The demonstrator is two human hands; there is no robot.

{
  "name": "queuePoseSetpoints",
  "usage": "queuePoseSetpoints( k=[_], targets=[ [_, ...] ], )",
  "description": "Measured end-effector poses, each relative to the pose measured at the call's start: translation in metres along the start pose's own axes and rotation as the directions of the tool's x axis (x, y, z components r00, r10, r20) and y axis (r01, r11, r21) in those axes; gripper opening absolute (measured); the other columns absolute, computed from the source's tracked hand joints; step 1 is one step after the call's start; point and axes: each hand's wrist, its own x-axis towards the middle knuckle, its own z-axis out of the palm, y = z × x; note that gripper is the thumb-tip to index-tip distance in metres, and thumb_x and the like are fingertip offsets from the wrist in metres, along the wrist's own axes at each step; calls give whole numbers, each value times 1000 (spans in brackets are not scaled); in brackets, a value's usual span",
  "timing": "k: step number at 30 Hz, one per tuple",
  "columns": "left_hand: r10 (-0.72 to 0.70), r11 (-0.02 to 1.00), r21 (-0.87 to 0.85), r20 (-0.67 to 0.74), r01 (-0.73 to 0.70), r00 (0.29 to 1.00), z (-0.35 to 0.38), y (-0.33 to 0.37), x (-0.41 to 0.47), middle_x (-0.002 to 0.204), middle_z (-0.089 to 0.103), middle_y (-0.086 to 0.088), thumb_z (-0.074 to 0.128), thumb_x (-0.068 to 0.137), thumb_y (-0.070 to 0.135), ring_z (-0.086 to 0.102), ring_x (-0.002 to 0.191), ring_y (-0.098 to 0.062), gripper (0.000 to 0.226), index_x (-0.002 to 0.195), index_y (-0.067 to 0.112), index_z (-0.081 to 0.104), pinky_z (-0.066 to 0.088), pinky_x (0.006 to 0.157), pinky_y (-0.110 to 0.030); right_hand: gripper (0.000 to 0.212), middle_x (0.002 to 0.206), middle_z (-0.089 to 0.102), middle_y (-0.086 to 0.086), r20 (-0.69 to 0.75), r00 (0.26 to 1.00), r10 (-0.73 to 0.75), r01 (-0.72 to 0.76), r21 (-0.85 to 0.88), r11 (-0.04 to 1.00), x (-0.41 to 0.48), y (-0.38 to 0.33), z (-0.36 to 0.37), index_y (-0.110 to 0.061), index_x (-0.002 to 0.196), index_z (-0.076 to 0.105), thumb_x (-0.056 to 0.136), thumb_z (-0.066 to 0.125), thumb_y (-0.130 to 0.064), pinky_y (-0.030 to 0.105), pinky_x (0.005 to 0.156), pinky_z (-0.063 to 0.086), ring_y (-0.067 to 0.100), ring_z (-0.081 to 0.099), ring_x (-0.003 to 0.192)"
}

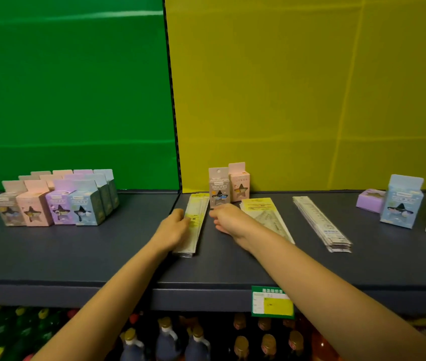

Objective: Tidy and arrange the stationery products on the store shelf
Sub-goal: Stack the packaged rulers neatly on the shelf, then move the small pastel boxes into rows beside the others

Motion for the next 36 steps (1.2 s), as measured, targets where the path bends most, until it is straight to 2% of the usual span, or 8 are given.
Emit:
queuePoseSetpoints(
  k=[6, 9, 13, 16, 22, 27, 30, 36],
  targets=[
    [57, 998, 30, 79, -60, 995, -1, 1, 11, 124, 52, -21, 33, 97, 16, 46, 94, -24, 13, 101, 9, 42, 32, 76, -29, 27, 77, 49, 6, -80, 993, 82, -81, 18, 997, 19, -7, 24, -5, 115, 53, 91, 40, -10, 28, 83, 40, 21, 45, 88],
    [71, 997, 13, 126, -73, 990, -2, -1, 15, 127, 51, -22, 33, 97, 18, 50, 110, -33, 28, 115, 1, 45, 36, 82, -32, 24, 90, 55, 9, -56, 995, 80, -82, -35, 996, 18, -11, 34, -10, 110, 51, 91, 36, -9, 25, 69, 38, 22, 52, 90],
    [42, 989, -150, 169, -16, 985, -6, -5, 17, 100, 53, 1, 32, 98, 18, 46, 93, -18, 16, 90, 19, 46, 35, 70, -24, 28, 113, 58, 13, -38, 997, 72, -72, -5, 997, 15, -8, 38, -9, 111, 54, 89, 37, -12, 33, 84, 40, 29, 53, 109],
    [25, 934, -355, 157, 33, 987, -11, -9, 16, 146, 36, -4, 34, 98, 18, 36, 133, -20, 43, 141, 11, 31, 30, 107, -30, 30, 119, 56, 8, -34, 998, 58, -55, 83, 995, 8, -4, 34, -12, 119, 51, 92, 40, -14, 33, 101, 38, 22, 47, 118],
    [68, 817, -572, 222, 74, 973, 3, -12, 5, 154, 24, -5, 39, 95, 17, 31, 138, -24, 58, 147, 13, 15, 26, 115, -41, 44, 138, 49, 15, 47, 999, 12, -29, 366, 930, -10, 4, 46, -4, 140, 36, 96, 37, -7, 38, 105, 41, 26, 52, 120],
    [94, 854, -518, 223, 36, 970, -2, -13, 7, 151, 30, -5, 45, 88, 26, 36, 136, -25, 63, 145, 14, 23, 28, 114, -44, 44, 140, 47, 13, 26, 1000, -10, 1, 315, 949, -17, -4, 39, -4, 140, 36, 96, 38, -8, 36, 108, 39, 24, 48, 125],
    [151, 918, -386, 121, -93, 981, -9, -8, 15, 149, 34, -7, 46, 94, 22, 37, 133, -20, 53, 143, 9, 28, 29, 107, -29, 47, 146, 40, 9, -109, 991, -81, 99, 168, 981, -15, -10, 11, -7, 141, 35, 95, 42, -6, 33, 110, 34, 22, 37, 134],
    [220, 951, -236, 61, -200, 974, -18, 17, 51, 141, 43, -8, 64, 84, 24, 46, 124, -22, 58, 134, 11, 36, 39, 94, -30, 45, 134, 52, 16, -264, 956, -126, 161, 116, 980, 10, -24, -64, -3, 134, 43, 90, 42, 7, 23, 83, 49, 20, 54, 110]
  ],
)
